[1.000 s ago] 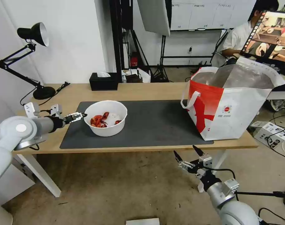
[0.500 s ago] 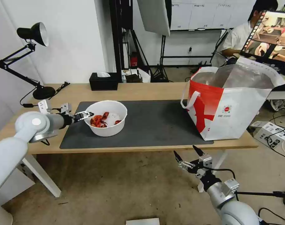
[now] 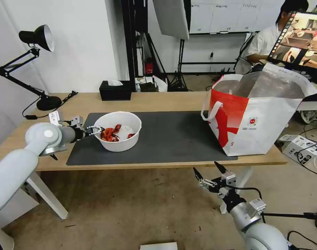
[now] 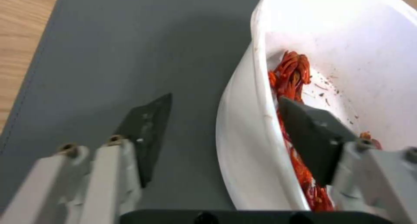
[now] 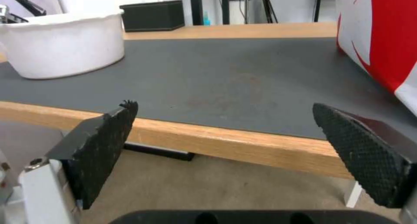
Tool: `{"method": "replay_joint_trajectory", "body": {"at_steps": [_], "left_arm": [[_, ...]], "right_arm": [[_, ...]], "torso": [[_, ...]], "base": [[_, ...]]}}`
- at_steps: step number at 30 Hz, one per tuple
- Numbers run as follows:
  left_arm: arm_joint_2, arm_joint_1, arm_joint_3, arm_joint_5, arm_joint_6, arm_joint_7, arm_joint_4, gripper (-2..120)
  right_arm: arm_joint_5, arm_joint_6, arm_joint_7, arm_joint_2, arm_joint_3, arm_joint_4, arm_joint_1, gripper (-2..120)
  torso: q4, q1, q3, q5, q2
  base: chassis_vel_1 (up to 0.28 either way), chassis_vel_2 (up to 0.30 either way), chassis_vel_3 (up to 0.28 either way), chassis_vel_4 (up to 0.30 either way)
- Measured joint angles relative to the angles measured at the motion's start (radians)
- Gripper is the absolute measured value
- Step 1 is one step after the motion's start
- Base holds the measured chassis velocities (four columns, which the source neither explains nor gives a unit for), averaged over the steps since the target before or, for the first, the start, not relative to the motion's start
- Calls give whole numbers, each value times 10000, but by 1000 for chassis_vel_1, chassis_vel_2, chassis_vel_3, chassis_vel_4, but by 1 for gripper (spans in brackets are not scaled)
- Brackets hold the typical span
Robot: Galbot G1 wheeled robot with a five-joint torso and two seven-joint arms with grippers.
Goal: Pick up the trash from the table and place it into the takeout bag.
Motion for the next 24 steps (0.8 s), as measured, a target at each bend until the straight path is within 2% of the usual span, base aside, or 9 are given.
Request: {"method": "replay_joint_trajectory", "body": {"at_steps": [2,4,6,7,11,14,16,17,24], "left_arm": [[6,0,5,4,-53,0,-24,52],[13,4,5,10,-69,0,-35,49],[26,37,6,32,-94,0,-61,36],[26,37,6,32,-94,0,-61,36],[33,139,-10,41,-164,6,-79,24],[34,265,-83,57,-224,10,-145,9],[35,286,-101,78,-244,8,-159,6],[35,305,-132,87,-273,6,-186,0],[100,406,-322,78,-384,-4,-341,0]], "right_arm": [[0,0,1,0,0,0,0,100],[0,0,1,0,-1,0,0,100],[0,0,0,0,0,0,0,100],[0,0,0,0,0,0,0,100],[0,0,0,0,0,0,0,100],[0,0,0,0,0,0,0,100],[0,0,0,0,0,-1,0,100],[0,0,0,0,0,0,0,100],[0,0,1,0,0,0,0,100]], "torso": [[0,0,0,0,0],[0,0,0,0,0],[-1,0,0,0,0],[-1,0,0,0,0],[0,0,0,0,0],[0,0,0,0,0],[0,-1,0,0,0],[0,-1,0,-1,0],[0,-1,0,0,0]], "base": [[0,0,0,0],[0,0,0,0],[0,0,0,0],[0,0,0,0],[0,0,0,0],[0,0,0,0],[0,0,0,0],[0,0,0,0],[0,0,0,0]]}}
